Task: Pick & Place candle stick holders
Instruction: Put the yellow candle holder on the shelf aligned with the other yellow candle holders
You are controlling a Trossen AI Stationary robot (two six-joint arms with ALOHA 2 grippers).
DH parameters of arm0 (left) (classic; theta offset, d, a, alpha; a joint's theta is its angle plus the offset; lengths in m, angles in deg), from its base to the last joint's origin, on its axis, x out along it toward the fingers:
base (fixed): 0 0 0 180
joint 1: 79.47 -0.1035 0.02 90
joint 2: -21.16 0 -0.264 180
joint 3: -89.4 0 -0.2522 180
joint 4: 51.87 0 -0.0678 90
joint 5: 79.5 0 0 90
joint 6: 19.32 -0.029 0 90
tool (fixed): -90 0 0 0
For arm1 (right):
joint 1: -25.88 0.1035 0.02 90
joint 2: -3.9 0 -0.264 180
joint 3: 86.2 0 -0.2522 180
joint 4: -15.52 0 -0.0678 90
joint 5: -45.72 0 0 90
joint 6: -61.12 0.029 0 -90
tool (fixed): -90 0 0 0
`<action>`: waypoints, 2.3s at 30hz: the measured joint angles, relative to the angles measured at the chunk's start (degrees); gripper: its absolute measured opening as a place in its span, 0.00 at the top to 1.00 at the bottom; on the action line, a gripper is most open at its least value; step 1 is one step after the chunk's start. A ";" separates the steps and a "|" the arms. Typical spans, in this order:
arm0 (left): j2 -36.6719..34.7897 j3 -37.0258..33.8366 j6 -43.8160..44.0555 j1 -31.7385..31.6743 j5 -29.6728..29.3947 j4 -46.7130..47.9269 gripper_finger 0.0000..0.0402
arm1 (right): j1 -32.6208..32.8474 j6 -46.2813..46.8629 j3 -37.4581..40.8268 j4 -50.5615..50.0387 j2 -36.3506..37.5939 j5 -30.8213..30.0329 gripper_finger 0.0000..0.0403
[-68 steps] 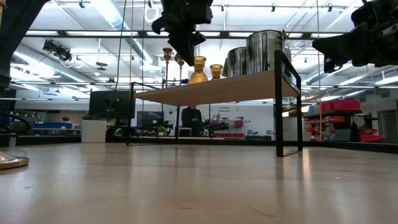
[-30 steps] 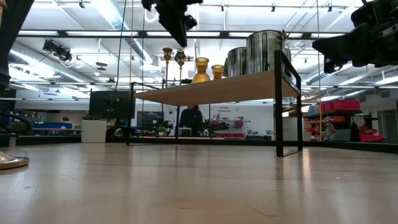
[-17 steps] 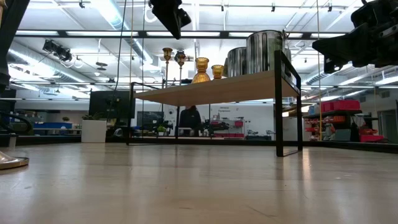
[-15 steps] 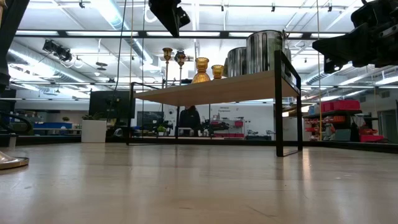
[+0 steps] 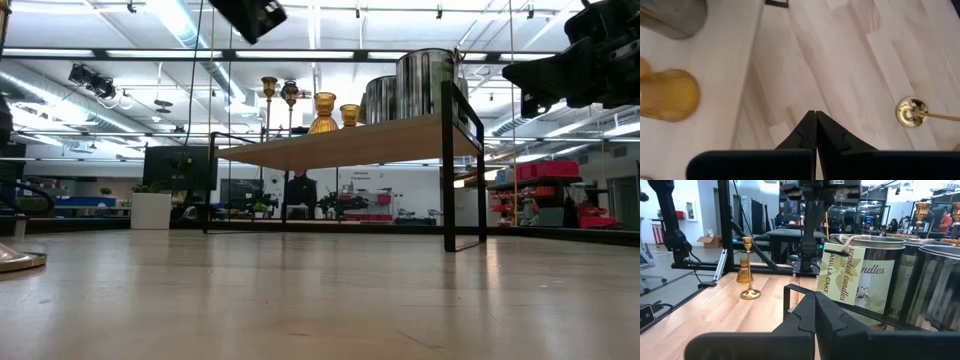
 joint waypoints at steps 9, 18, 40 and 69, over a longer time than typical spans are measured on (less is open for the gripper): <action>-14.23 -17.67 4.15 1.59 -0.12 -4.64 0.99 | 0.01 -0.01 0.00 -0.02 -0.02 0.00 0.99; -25.62 -26.50 6.20 2.52 -0.57 -4.37 0.99 | 0.00 0.00 0.00 -0.02 -0.01 -0.02 0.99; -34.14 -30.19 6.85 5.36 3.63 -4.03 0.99 | 0.02 0.00 0.00 -0.02 -0.02 -0.02 0.99; -34.06 -30.17 17.73 39.95 0.29 -4.60 0.96 | 0.00 0.00 0.00 0.01 -0.01 0.00 0.99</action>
